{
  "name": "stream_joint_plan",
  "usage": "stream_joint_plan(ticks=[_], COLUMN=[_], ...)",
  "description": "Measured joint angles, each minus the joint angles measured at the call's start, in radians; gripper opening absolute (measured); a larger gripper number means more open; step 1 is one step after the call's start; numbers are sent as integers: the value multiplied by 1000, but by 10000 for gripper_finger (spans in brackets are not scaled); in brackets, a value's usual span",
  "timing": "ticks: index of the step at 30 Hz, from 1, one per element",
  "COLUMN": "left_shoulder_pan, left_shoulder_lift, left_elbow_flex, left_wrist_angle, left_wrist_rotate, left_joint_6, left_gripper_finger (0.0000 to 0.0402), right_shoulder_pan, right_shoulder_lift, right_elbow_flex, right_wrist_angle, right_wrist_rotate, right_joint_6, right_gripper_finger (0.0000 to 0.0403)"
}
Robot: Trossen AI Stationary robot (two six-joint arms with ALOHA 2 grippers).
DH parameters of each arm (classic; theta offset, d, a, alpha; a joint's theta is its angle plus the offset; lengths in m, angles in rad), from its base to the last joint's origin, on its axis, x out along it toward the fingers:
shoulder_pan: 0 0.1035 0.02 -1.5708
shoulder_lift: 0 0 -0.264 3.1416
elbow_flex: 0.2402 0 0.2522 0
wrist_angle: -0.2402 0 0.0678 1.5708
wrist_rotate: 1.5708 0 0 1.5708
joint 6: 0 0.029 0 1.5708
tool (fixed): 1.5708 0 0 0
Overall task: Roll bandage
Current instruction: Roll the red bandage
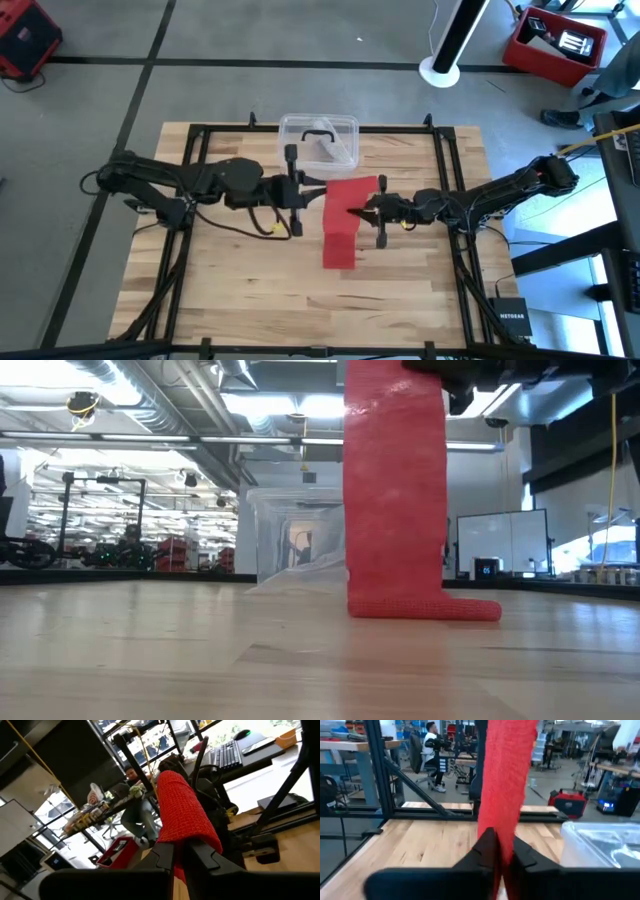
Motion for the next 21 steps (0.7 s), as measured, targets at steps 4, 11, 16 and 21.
stream_joint_plan(ticks=[4,11,16,21], left_shoulder_pan=[-1,-17,-25,-24], left_shoulder_lift=[0,0,0,0], left_elbow_flex=[0,0,0,0], left_wrist_angle=[2,5,16,18], left_wrist_rotate=[0,-1,-1,0], left_joint_6=[-1,-2,-3,-3], left_gripper_finger=[13,13,13,13], right_shoulder_pan=[0,0,0,0], right_shoulder_lift=[0,-55,-16,95], right_elbow_flex=[42,128,12,-100], right_wrist_angle=[-104,-395,-245,119], right_wrist_rotate=[-1,-32,-18,-15], right_joint_6=[29,37,15,-43], right_gripper_finger=[107,214,227,206])
